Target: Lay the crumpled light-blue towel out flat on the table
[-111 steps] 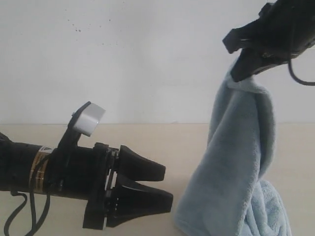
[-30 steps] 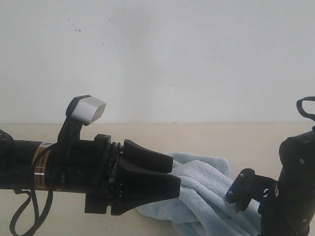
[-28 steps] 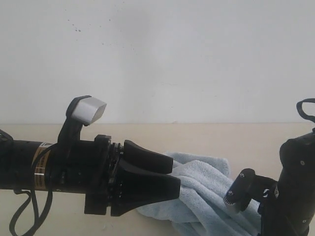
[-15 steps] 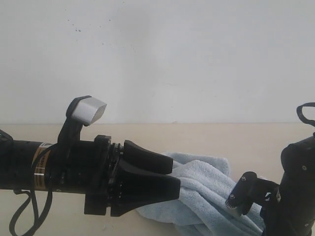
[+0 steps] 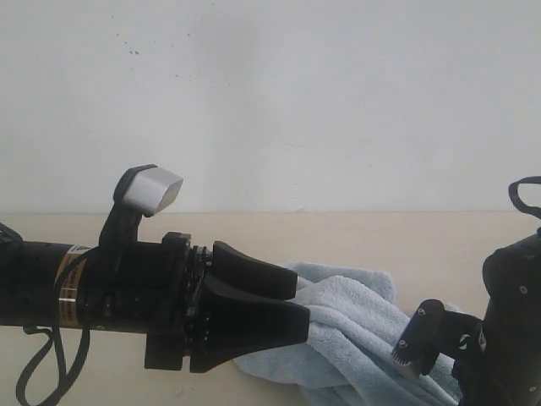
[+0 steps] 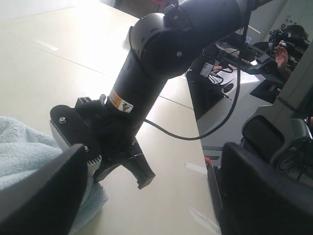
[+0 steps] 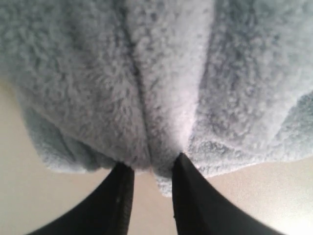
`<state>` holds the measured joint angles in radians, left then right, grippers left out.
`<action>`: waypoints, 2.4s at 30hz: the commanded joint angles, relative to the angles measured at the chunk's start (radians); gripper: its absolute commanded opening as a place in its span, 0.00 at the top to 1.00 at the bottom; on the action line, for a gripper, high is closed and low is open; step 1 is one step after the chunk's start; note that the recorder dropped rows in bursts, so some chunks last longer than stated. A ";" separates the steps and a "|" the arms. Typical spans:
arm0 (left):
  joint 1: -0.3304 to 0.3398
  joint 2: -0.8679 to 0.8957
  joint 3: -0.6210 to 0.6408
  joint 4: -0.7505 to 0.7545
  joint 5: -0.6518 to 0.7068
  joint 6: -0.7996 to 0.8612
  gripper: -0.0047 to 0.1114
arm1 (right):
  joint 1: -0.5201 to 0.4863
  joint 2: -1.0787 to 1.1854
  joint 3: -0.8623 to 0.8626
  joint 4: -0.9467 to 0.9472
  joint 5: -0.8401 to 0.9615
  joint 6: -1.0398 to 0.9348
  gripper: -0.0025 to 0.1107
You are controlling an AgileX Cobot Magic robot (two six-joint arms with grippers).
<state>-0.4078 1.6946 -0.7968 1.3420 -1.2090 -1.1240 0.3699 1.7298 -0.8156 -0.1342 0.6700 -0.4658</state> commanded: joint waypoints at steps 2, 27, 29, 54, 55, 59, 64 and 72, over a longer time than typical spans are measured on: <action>-0.009 -0.006 -0.006 0.000 -0.012 -0.009 0.34 | -0.001 -0.013 0.007 -0.036 0.025 0.005 0.75; -0.009 -0.006 -0.006 0.016 -0.012 -0.035 0.34 | -0.001 0.024 0.007 -0.080 -0.052 0.024 0.60; -0.009 -0.006 -0.006 0.016 -0.012 -0.035 0.34 | -0.001 0.024 0.007 -0.080 -0.053 0.040 0.60; -0.009 -0.006 -0.006 0.026 -0.010 -0.017 0.34 | -0.001 -0.064 -0.011 -0.265 0.013 0.240 0.98; -0.009 -0.006 -0.006 0.033 0.014 0.004 0.34 | -0.001 -0.086 -0.020 -0.287 0.023 0.257 0.98; 0.021 -0.006 -0.006 0.038 0.088 0.110 0.34 | -0.001 -0.206 -0.060 -0.395 0.054 0.318 0.98; 0.130 -0.006 -0.006 0.015 0.096 0.185 0.34 | -0.001 -0.356 -0.132 -0.583 0.079 0.381 0.98; 0.236 0.033 -0.006 0.061 0.322 0.260 0.53 | -0.001 -0.505 -0.342 -0.750 0.052 0.565 0.98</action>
<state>-0.1749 1.7040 -0.7983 1.3947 -0.8867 -0.9179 0.3699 1.2472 -1.1107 -0.8647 0.7273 0.0689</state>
